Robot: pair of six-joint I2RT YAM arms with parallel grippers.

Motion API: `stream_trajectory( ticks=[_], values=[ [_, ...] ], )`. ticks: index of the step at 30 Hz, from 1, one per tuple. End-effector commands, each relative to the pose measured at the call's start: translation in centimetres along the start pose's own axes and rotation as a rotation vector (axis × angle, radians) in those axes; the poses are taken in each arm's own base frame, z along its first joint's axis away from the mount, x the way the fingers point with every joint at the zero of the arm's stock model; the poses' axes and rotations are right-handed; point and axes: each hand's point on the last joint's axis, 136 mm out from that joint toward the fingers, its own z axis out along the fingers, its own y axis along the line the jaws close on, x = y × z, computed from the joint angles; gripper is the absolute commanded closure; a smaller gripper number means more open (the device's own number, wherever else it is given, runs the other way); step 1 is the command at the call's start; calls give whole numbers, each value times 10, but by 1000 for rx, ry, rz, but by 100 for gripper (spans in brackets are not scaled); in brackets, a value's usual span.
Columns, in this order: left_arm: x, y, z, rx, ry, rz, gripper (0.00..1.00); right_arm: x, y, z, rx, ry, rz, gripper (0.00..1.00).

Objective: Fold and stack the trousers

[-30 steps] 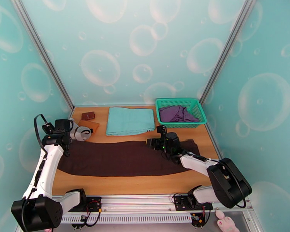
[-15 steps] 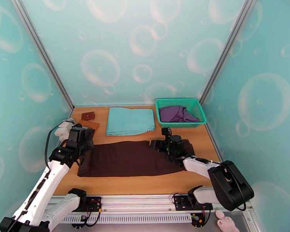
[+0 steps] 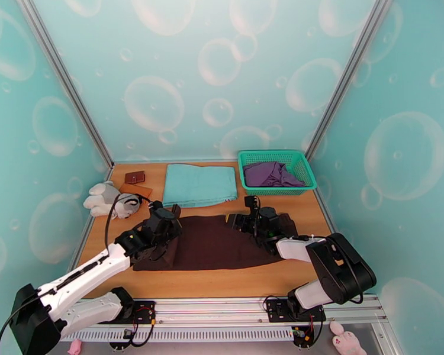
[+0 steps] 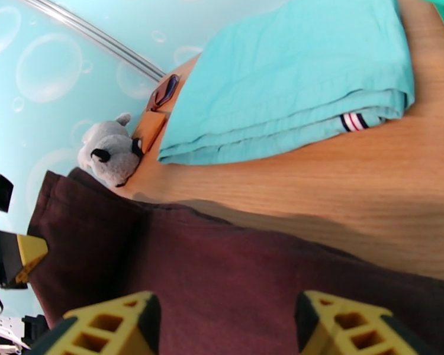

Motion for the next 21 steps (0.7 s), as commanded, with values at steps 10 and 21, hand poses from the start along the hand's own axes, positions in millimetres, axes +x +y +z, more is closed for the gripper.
stream_trajectory(
  ticks=[10, 21],
  values=[
    [7, -55, 53, -77, -179, -112, 100, -10, -2, -2, 26, -26, 1, 35],
    [63, -58, 82, -144, -69, 51, 92, -11, -1, -1, 28, -22, -4, 35]
  ],
)
